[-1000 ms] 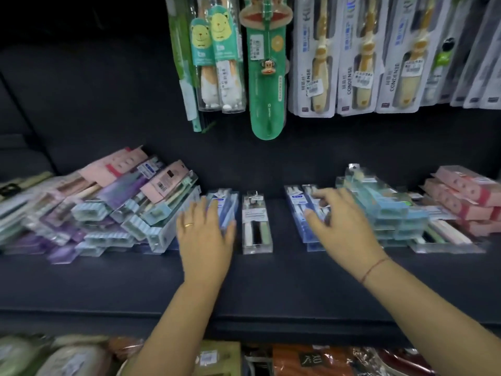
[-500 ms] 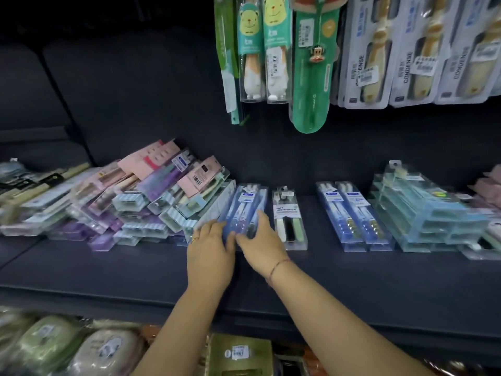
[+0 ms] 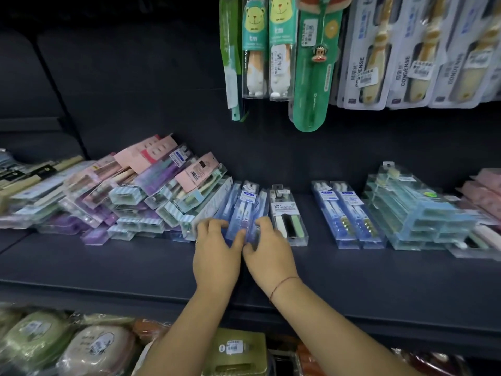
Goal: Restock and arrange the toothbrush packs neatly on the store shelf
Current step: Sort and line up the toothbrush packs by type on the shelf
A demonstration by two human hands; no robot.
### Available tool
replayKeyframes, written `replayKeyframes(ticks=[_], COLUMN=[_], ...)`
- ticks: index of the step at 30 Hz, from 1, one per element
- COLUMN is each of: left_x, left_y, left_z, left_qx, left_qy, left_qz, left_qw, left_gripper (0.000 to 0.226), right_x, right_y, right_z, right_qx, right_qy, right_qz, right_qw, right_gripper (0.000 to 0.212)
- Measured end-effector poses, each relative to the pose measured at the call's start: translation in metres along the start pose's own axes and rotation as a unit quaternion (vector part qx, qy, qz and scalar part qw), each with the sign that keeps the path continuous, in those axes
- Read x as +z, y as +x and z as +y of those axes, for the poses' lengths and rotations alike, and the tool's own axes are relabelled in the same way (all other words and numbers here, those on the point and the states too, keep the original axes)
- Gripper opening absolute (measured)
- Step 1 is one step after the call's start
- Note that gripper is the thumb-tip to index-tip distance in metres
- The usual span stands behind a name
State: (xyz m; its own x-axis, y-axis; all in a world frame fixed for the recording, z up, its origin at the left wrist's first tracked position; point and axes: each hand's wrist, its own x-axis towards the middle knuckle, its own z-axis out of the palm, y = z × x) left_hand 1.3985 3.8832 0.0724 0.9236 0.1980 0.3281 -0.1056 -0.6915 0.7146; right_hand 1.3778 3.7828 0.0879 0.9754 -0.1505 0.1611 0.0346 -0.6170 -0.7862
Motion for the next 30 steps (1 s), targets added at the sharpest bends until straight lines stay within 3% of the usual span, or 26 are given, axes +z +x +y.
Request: replayKeyframes(ticks=[6, 8, 11, 14, 17, 19, 23, 30], left_x=[0.006, 0.007, 0.009, 0.01, 0.011, 0.013, 0.016, 0.017], left_y=[-0.001, -0.002, -0.002, 0.001, 0.003, 0.004, 0.005, 0.005], left_z=[0.002, 0.004, 0.004, 0.003, 0.003, 0.002, 0.002, 0.001], left_qx=[0.035, 0.055, 0.085, 0.107, 0.125, 0.133, 0.132, 0.118], left_qy=[0.093, 0.113, 0.128, 0.154, 0.167, 0.18, 0.189, 0.162], left_qz=[0.012, 0.009, -0.011, -0.028, -0.049, -0.074, -0.113, -0.143], left_qw=[0.995, 0.992, 0.988, 0.982, 0.977, 0.972, 0.966, 0.969], left_gripper=[0.049, 0.051, 0.06, 0.069, 0.069, 0.062, 0.054, 0.052], right_x=[-0.02, -0.028, -0.037, -0.044, -0.051, -0.053, -0.049, -0.045], right_y=[-0.027, -0.031, -0.032, -0.033, -0.028, -0.02, -0.004, 0.005], right_z=[0.029, 0.037, 0.045, 0.043, 0.04, 0.041, 0.049, 0.057], right_qx=[0.075, 0.078, 0.052, -0.006, -0.096, -0.127, -0.117, -0.106], right_qy=[0.163, 0.165, 0.067, -0.003, -0.18, -0.249, -0.305, -0.308], right_qz=[0.01, 0.019, 0.019, 0.013, 0.021, -0.029, -0.13, -0.076], right_qw=[0.984, 0.983, 0.996, 1.0, 0.979, 0.96, 0.936, 0.942], right_gripper=[0.035, 0.029, 0.03, 0.045, 0.063, 0.071, 0.069, 0.066])
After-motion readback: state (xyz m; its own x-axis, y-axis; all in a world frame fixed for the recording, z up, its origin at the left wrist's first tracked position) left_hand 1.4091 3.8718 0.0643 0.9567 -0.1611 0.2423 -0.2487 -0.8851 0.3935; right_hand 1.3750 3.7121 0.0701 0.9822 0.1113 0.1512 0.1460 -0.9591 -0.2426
